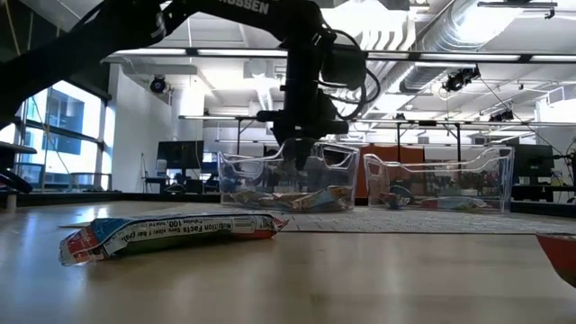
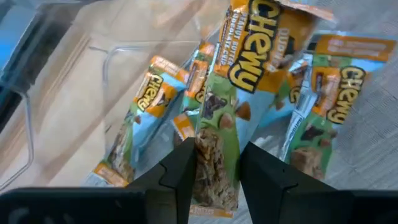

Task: Pick and place Granola Bars by type
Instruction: Put the yellow granola bar into the top middle transparent bin, then put the red granola bar into the top right transparent bin

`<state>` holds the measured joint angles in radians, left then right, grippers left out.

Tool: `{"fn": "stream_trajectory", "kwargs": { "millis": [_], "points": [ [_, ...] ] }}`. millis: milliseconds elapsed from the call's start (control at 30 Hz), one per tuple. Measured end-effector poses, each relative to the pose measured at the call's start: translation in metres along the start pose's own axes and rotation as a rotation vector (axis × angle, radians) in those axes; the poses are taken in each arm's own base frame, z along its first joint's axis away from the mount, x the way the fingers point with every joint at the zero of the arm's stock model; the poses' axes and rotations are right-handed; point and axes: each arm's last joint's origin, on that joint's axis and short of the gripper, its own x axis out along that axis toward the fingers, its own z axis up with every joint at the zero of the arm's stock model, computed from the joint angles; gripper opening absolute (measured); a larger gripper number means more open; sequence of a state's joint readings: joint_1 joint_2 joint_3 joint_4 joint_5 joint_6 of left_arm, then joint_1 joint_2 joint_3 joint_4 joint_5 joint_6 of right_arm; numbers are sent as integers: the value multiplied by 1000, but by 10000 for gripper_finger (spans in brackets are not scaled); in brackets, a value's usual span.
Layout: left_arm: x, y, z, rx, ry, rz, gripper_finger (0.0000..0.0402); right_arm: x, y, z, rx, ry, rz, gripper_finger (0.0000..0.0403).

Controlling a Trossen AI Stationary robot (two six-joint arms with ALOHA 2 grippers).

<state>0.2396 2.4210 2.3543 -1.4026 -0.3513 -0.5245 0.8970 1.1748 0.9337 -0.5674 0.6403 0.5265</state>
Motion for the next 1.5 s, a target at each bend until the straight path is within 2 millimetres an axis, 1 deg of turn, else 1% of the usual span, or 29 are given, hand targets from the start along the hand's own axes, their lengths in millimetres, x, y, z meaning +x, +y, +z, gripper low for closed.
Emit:
{"fn": "stream_trajectory", "kwargs": {
  "millis": [100,233,400,467,533,600,700,800,867,967,1067,1133,1200,1233,1300,1367,1500],
  "points": [
    [-3,-7,-3,21,-10,0,127,0,0,0,0,0,0,154],
    [-4,-10,-5,67,-2,-31,144,0,0,0,3,-4,0,154],
    [-4,-11,-4,65,-3,-54,150,0,0,1,3,-11,-12,154],
    [-8,-14,-8,93,30,-112,149,0,0,1,4,-9,-8,154],
    [-22,-15,-15,111,83,-188,146,0,1,1,-2,-7,7,154],
    [-43,-12,-21,85,95,-252,141,0,1,1,1,-7,18,154],
    [-78,-12,-35,43,67,-285,135,0,2,2,8,-5,31,154],
    [-113,-21,-54,31,-24,-289,133,0,3,5,3,-34,45,154],
    [-134,-32,-72,42,-94,-269,133,2,3,10,-21,-91,5,154],
    [-155,-53,-100,77,-207,-202,133,6,0,13,-70,-105,-31,154],
    [-171,-76,-130,92,-323,-148,133,10,-2,14,-2,-97,-27,154],
    [-180,-90,-149,84,-394,-141,133,12,-5,16,51,-96,-34,154],
    [-185,-104,-167,68,-460,-143,133,16,-11,18,64,-99,-63,154],
    [-187,-111,-176,56,-497,-143,133,17,-14,19,72,-86,-51,154],
    [-192,-120,-191,32,-579,-138,133,24,-16,20,88,-20,57,154],
    [-196,-128,-204,26,-660,-118,133,35,-13,19,68,48,164,154],
    [-198,-136,-220,41,-743,-85,133,67,6,8,-80,106,245,153]
  ]
}}
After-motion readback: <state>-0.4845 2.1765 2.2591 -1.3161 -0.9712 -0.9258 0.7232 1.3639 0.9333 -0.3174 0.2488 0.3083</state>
